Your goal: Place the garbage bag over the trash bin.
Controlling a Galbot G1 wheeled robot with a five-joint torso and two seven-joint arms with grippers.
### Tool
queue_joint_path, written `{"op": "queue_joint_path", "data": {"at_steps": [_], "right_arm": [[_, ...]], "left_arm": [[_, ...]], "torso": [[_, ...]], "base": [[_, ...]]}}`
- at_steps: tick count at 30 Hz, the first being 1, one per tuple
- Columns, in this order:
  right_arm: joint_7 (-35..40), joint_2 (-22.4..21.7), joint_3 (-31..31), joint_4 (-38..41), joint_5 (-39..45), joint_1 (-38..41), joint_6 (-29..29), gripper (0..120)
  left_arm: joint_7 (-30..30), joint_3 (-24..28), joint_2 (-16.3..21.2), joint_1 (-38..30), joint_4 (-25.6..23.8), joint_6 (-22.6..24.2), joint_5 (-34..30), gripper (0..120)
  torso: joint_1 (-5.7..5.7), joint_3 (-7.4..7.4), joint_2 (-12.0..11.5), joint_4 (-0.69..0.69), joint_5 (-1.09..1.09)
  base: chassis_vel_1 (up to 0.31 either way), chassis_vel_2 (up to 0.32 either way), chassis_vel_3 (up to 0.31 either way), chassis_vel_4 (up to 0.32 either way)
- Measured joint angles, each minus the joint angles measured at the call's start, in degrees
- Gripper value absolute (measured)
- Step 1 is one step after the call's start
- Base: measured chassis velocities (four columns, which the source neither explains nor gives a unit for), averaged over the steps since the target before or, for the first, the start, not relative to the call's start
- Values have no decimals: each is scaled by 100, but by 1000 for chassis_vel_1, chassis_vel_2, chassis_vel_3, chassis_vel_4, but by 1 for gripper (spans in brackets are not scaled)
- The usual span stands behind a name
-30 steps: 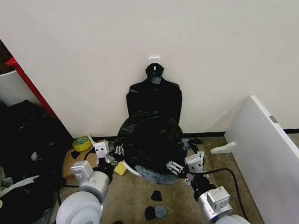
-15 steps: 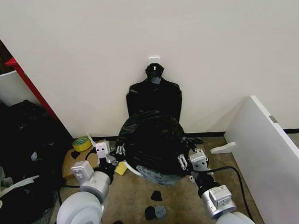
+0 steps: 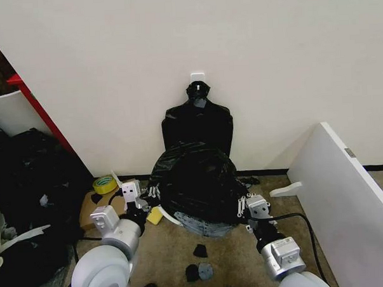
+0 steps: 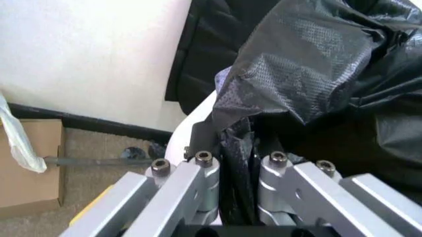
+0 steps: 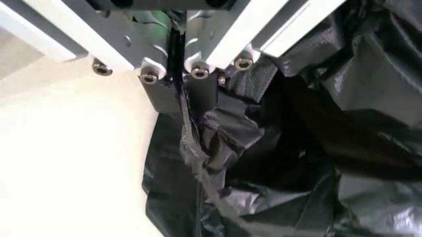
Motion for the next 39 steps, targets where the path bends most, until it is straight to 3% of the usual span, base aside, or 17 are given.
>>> {"op": "queue_joint_path", "data": {"at_steps": [18, 31, 39], "right_arm": [[-12, -15, 380, -350, 1800, 184, 311, 0], [-667, 70, 136, -567, 2179, -104, 868, 0], [-517, 131, 201, -637, 1996, -184, 1157, 29]], "left_arm": [[-6, -133, -61, -61, -98, -163, -795, 5], [-123, -146, -116, -113, -46, -222, -1057, 5], [-131, -150, -94, -113, -13, -210, -1078, 5]], "torso": [[0, 0, 0, 0, 1], [0, 0, 0, 0, 0], [0, 0, 0, 0, 0]], "base": [[0, 0, 0, 0], [0, 0, 0, 0], [0, 0, 0, 0]]}}
